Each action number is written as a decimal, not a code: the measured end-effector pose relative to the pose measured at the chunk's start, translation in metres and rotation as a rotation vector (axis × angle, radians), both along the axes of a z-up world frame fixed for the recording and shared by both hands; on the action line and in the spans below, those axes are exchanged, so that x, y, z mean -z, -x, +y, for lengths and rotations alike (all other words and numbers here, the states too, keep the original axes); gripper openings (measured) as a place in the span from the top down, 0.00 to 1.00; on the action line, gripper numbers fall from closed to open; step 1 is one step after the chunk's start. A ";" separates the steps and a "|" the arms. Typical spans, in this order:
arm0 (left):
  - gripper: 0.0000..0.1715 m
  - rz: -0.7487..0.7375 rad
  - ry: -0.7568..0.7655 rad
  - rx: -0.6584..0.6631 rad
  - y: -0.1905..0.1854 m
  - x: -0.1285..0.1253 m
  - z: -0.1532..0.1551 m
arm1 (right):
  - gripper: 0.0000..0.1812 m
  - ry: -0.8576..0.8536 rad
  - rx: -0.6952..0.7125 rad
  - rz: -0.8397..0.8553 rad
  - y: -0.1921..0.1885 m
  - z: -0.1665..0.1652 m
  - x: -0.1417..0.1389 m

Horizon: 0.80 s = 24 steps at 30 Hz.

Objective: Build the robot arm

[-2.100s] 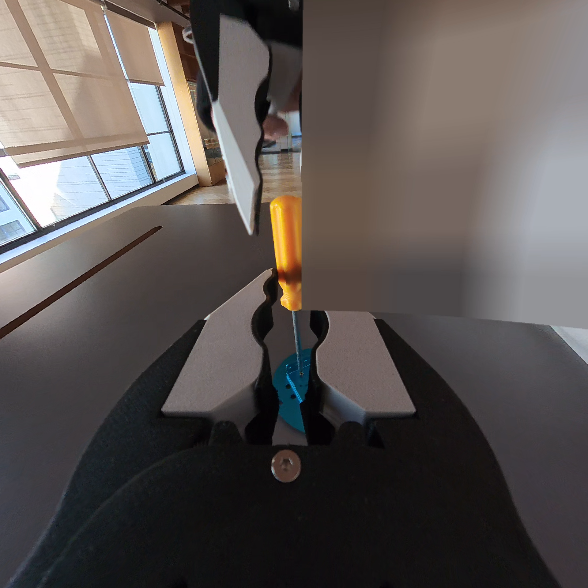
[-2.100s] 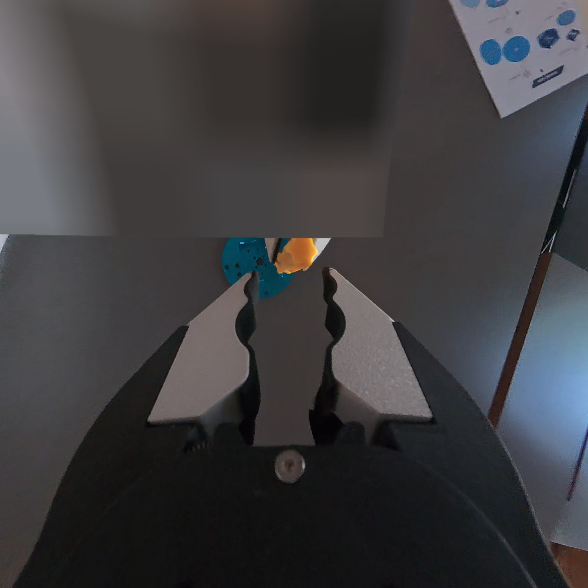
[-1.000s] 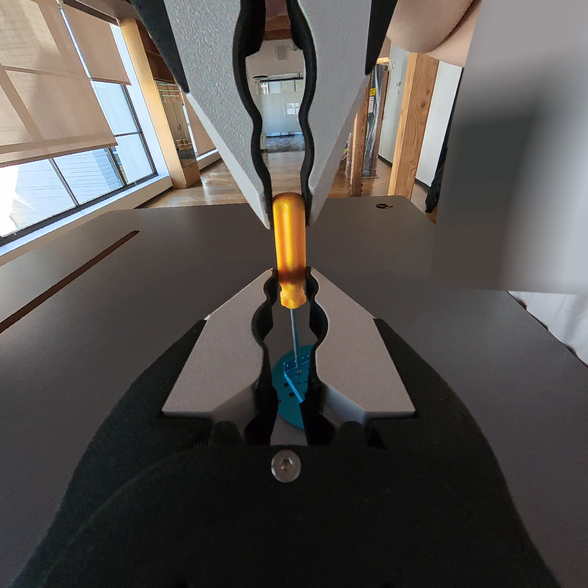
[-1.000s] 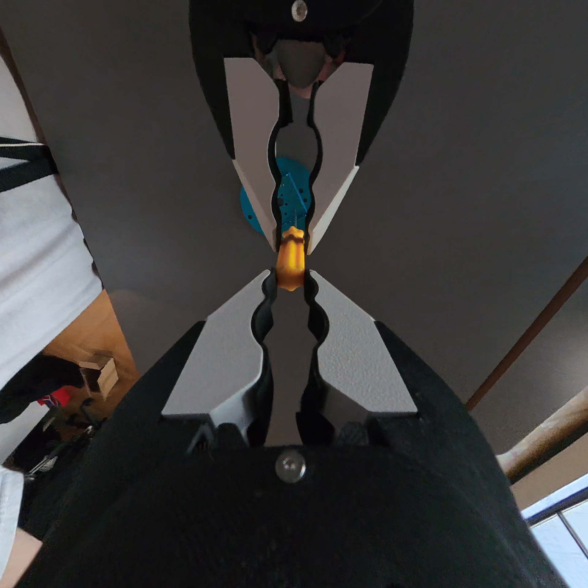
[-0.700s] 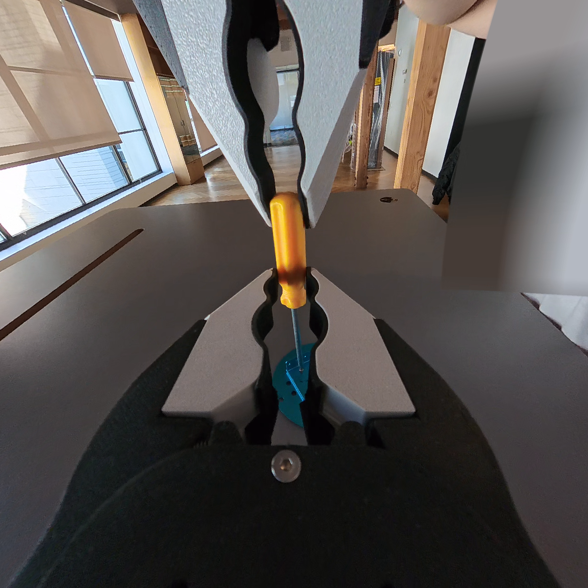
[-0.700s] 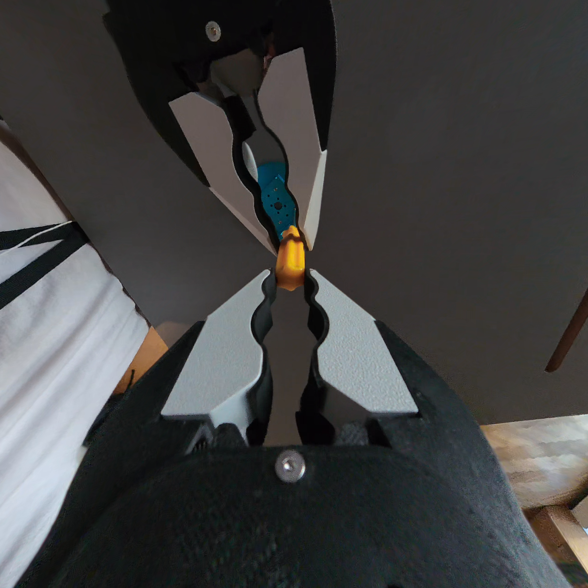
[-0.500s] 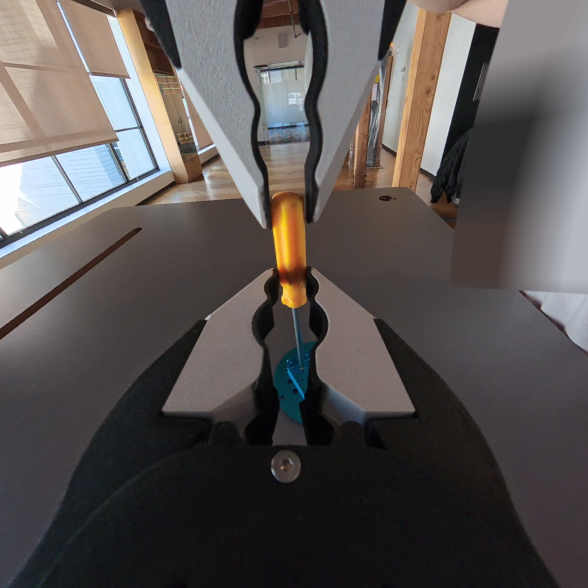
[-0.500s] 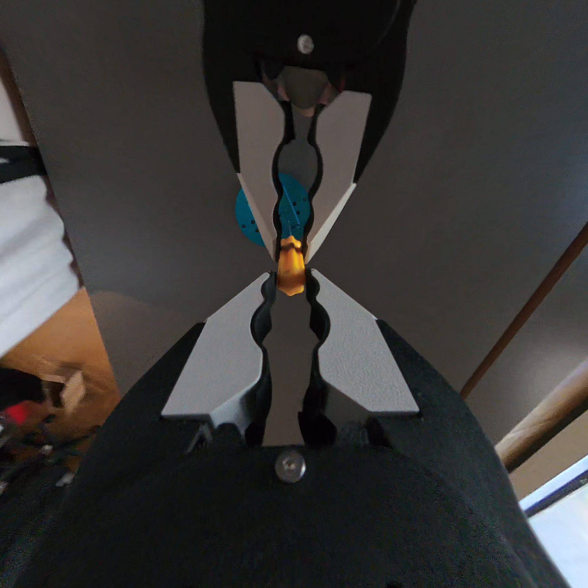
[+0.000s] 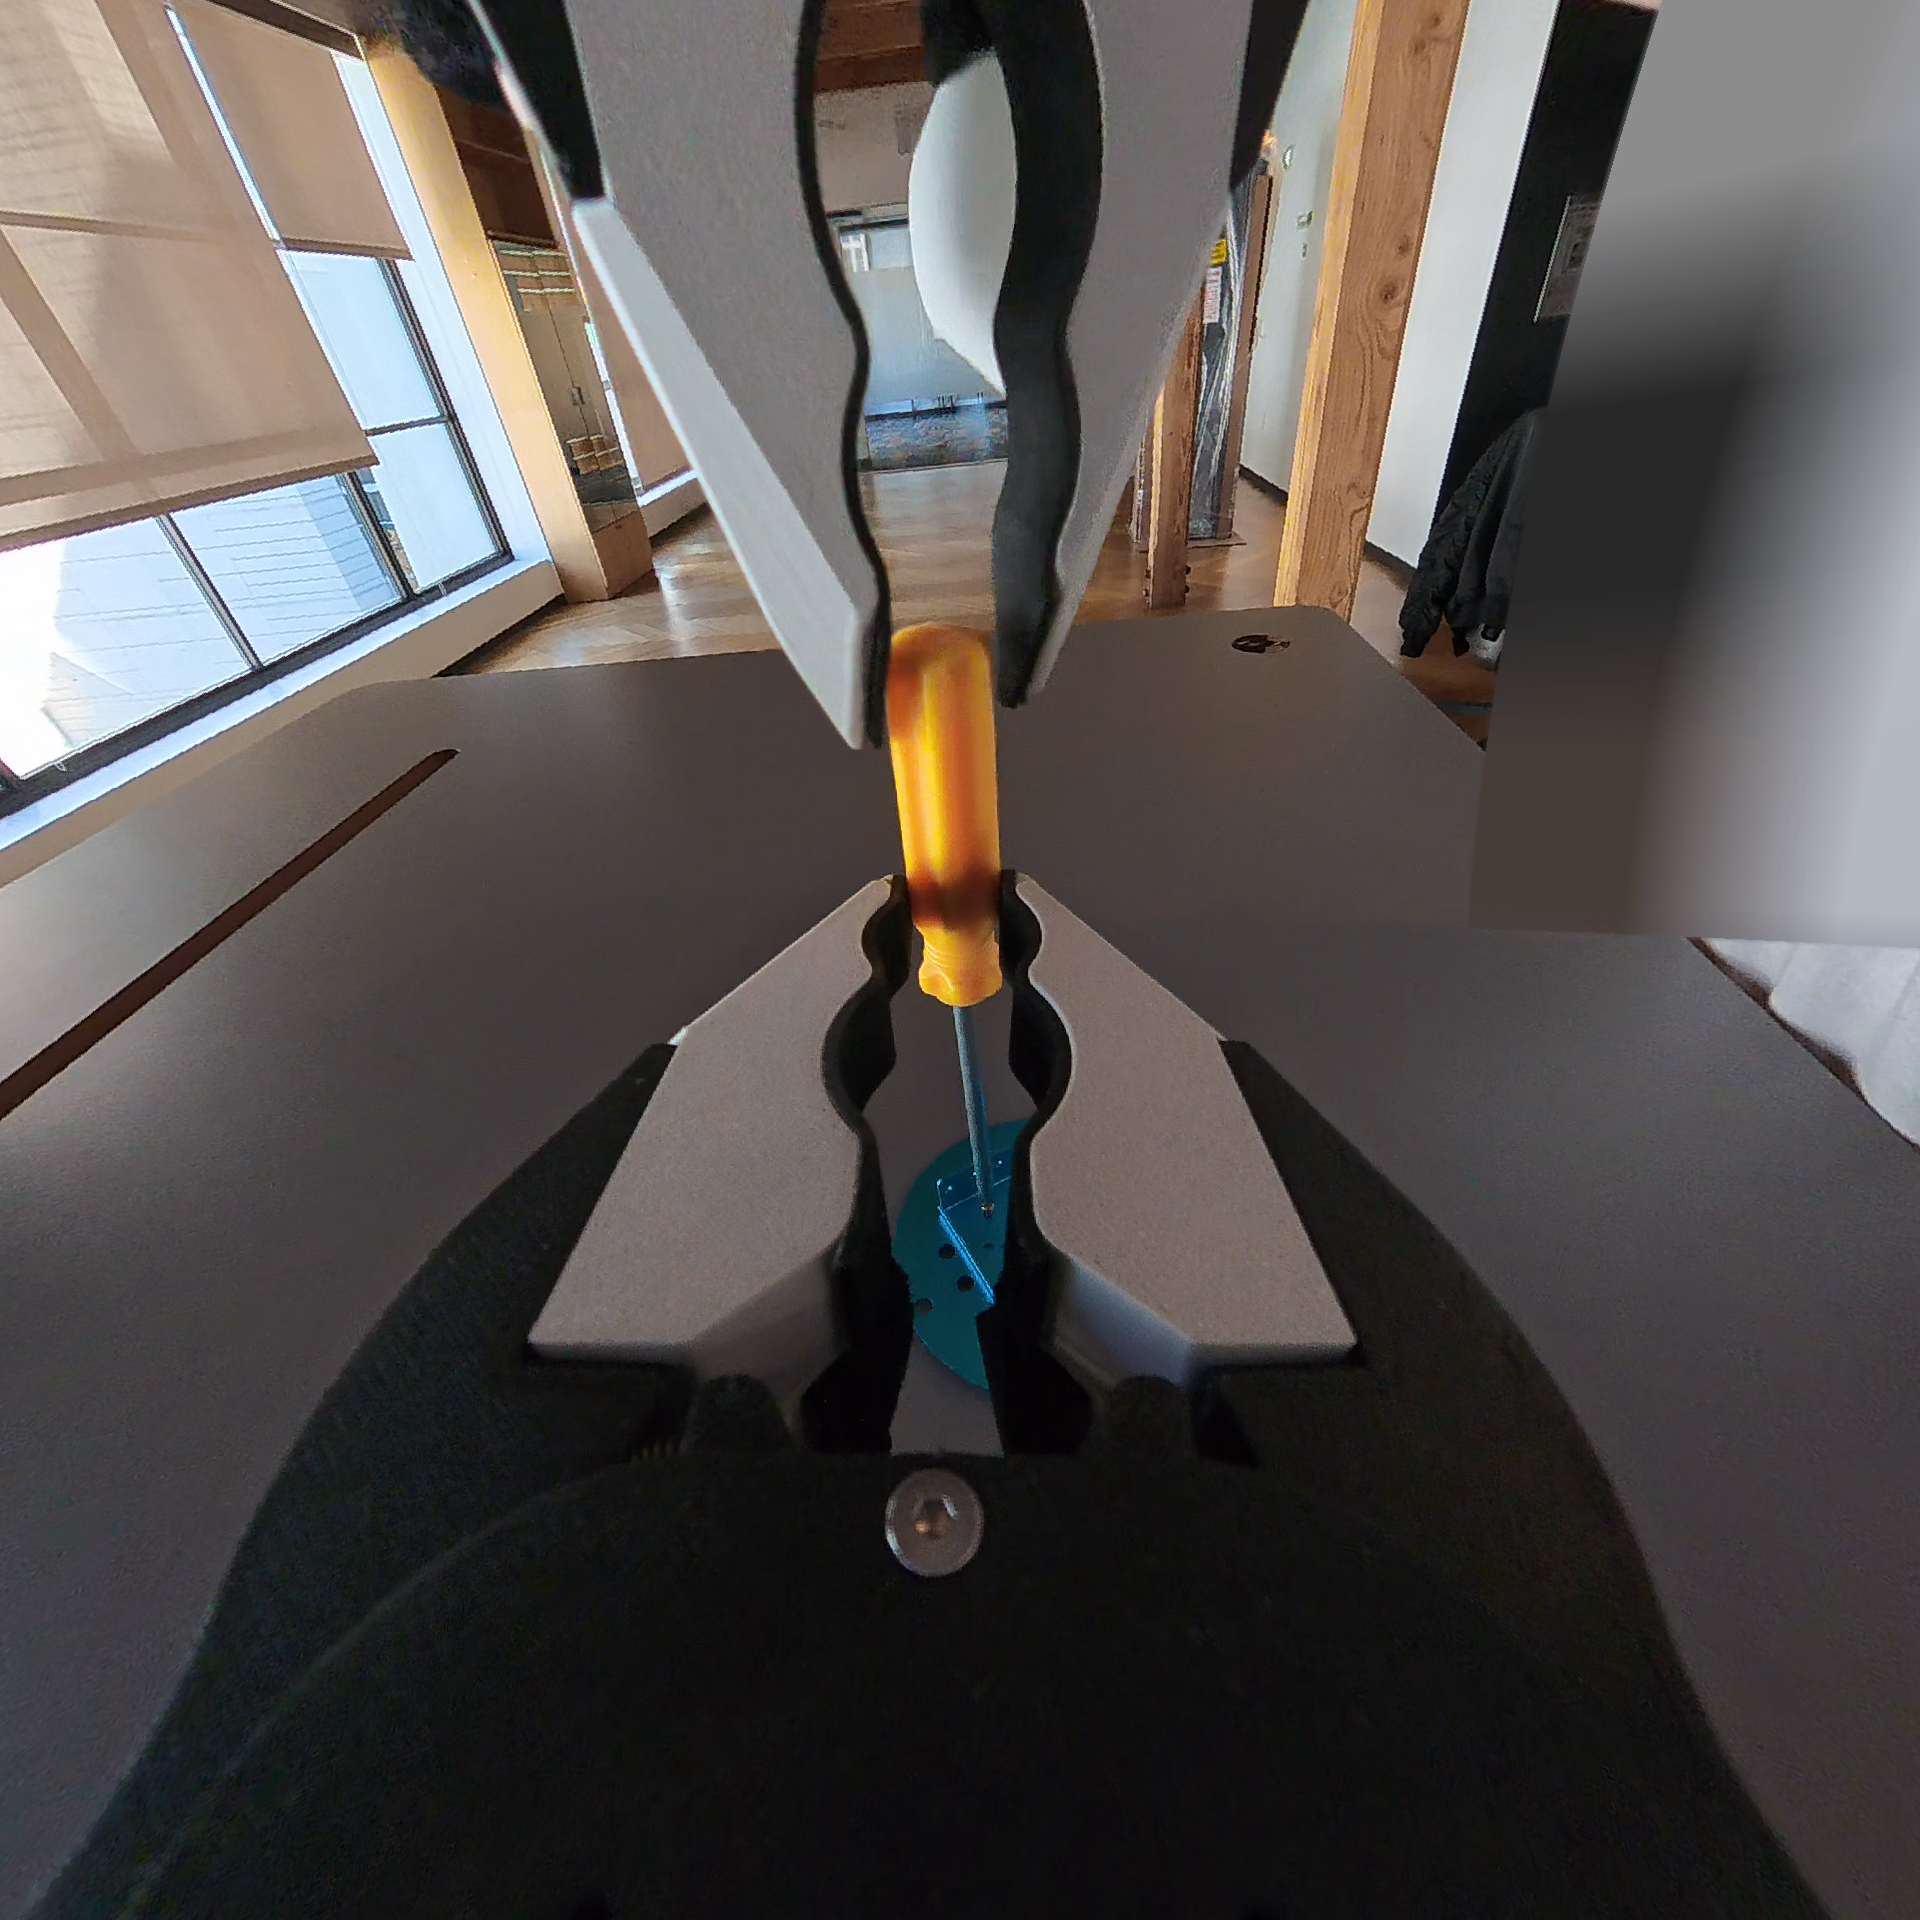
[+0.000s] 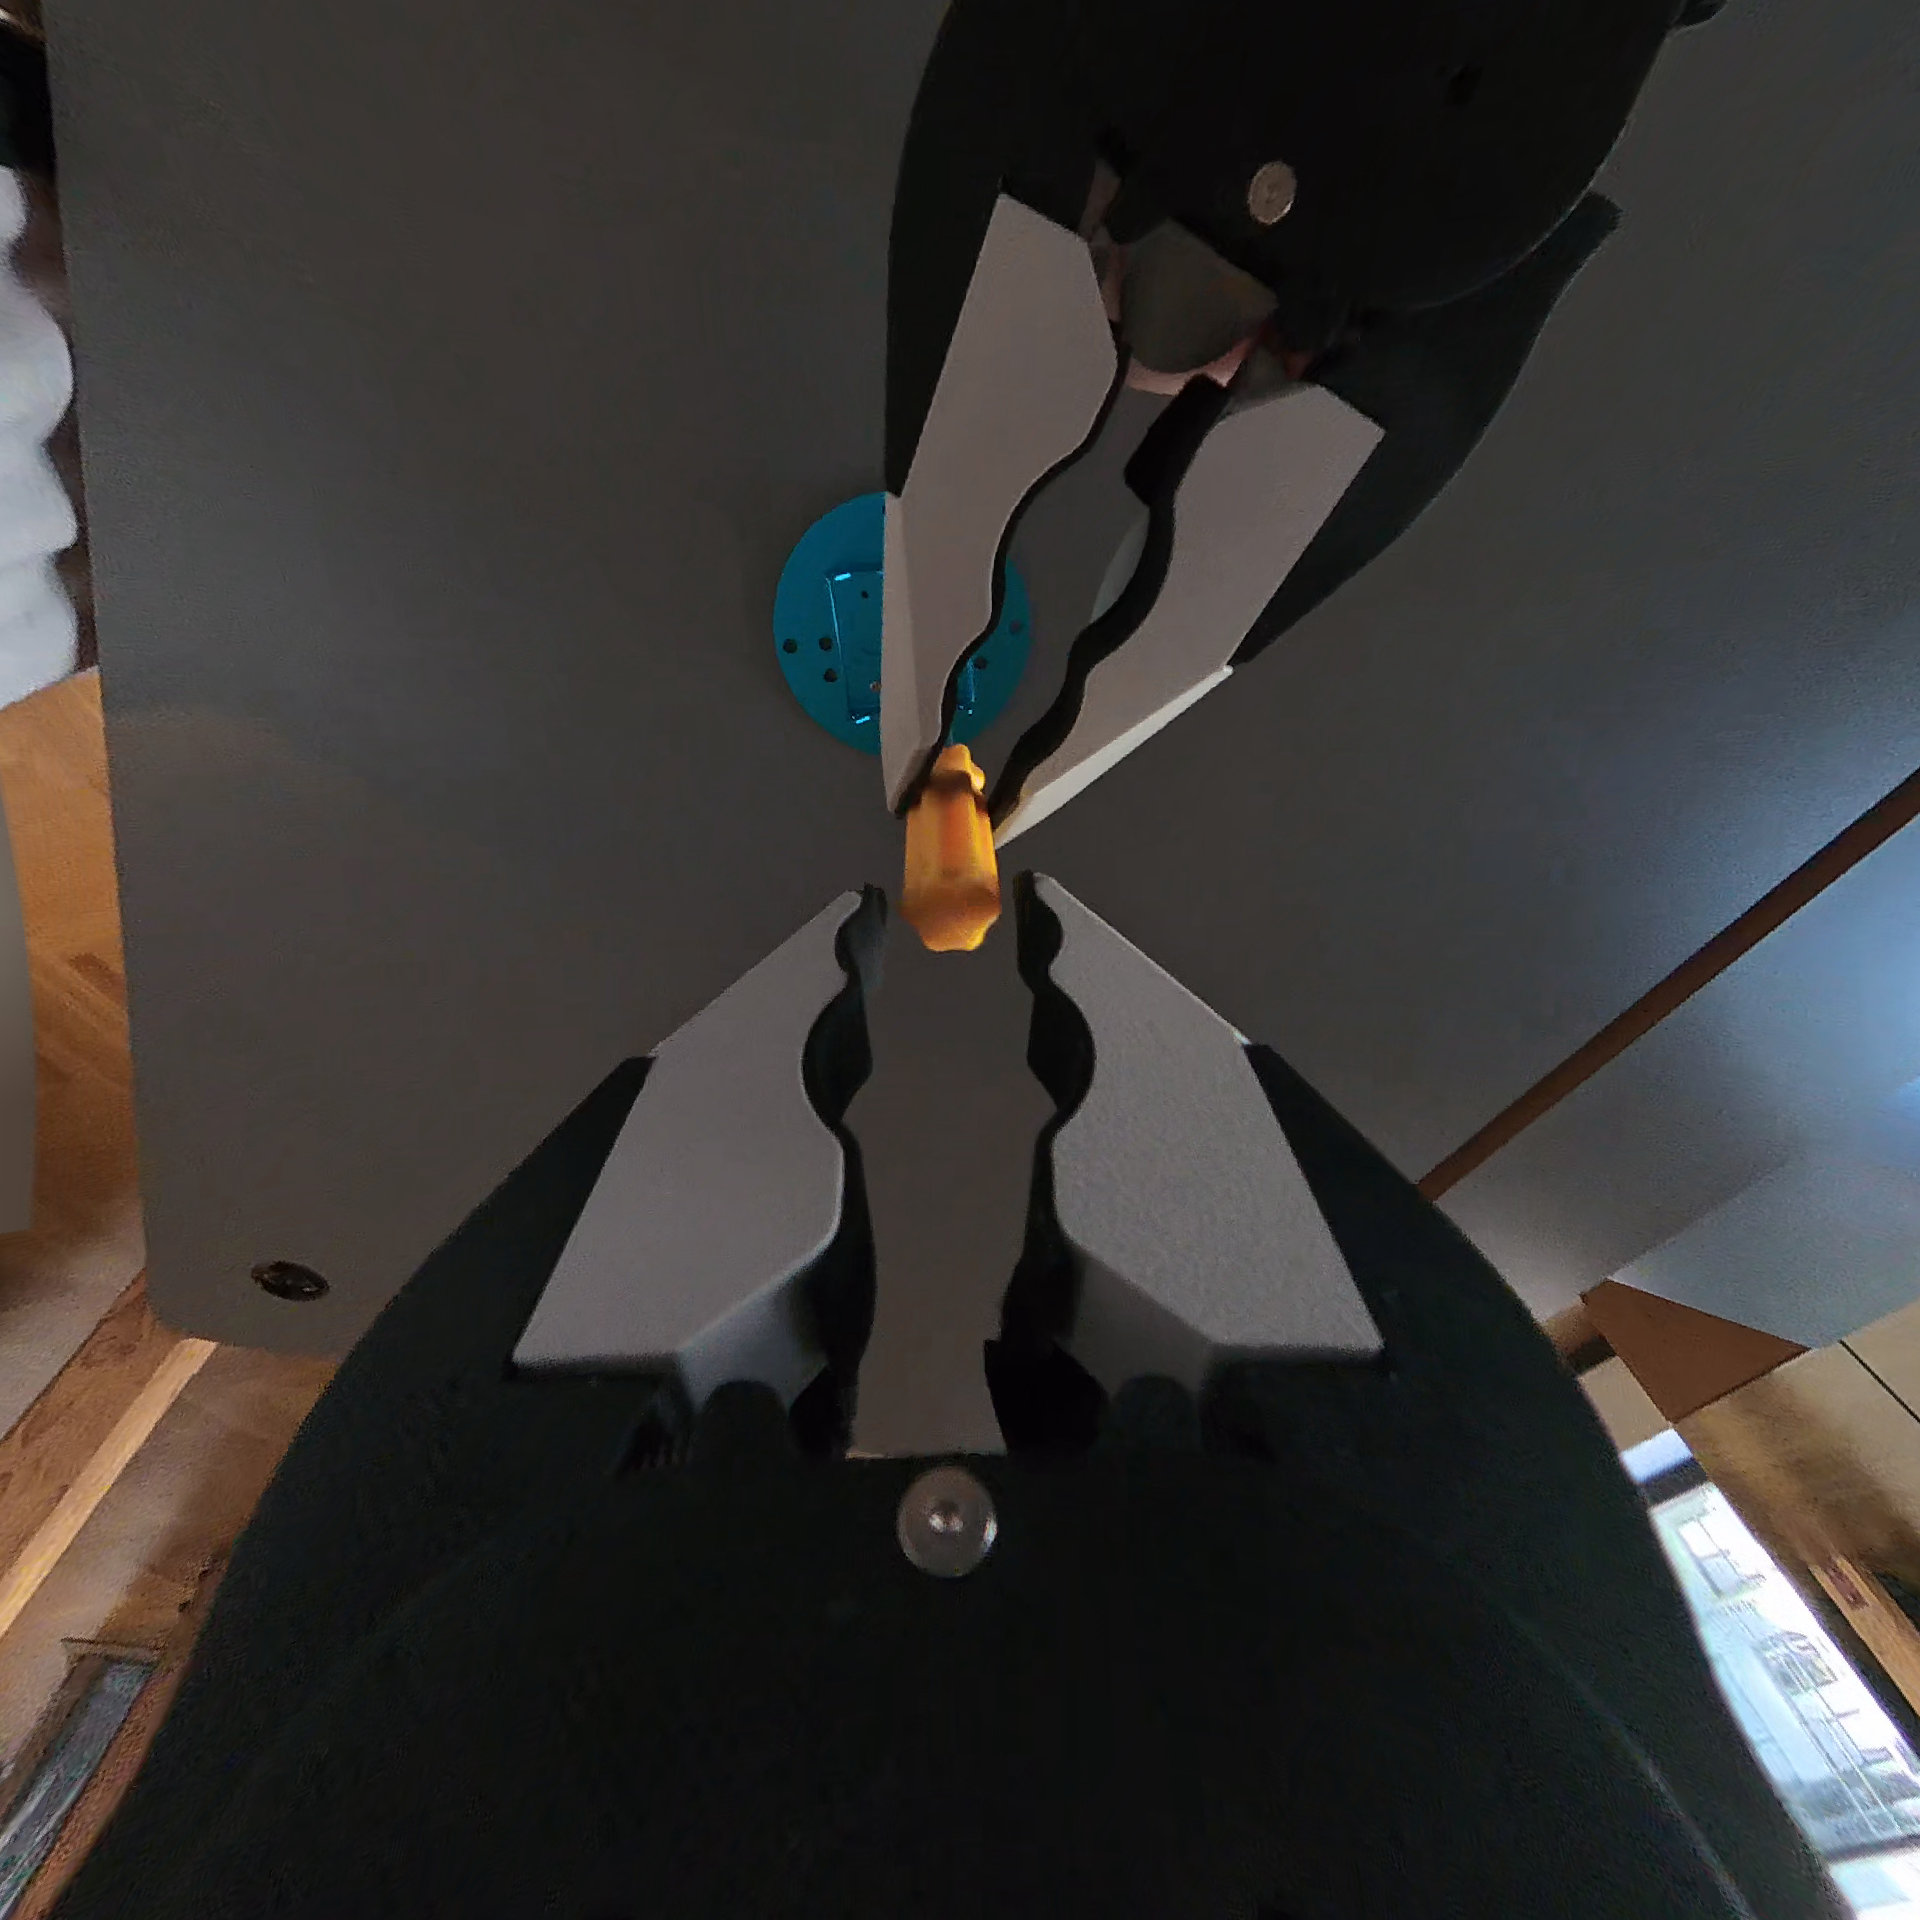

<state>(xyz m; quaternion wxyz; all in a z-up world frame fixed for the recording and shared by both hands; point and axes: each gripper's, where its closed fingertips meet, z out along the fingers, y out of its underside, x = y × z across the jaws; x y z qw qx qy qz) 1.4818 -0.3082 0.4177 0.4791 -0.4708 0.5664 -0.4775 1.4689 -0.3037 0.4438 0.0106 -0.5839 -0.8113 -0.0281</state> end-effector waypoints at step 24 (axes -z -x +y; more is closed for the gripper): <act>0.91 0.014 -0.016 0.014 -0.001 0.001 -0.002 | 0.88 0.065 0.239 -0.027 -0.004 -0.004 0.007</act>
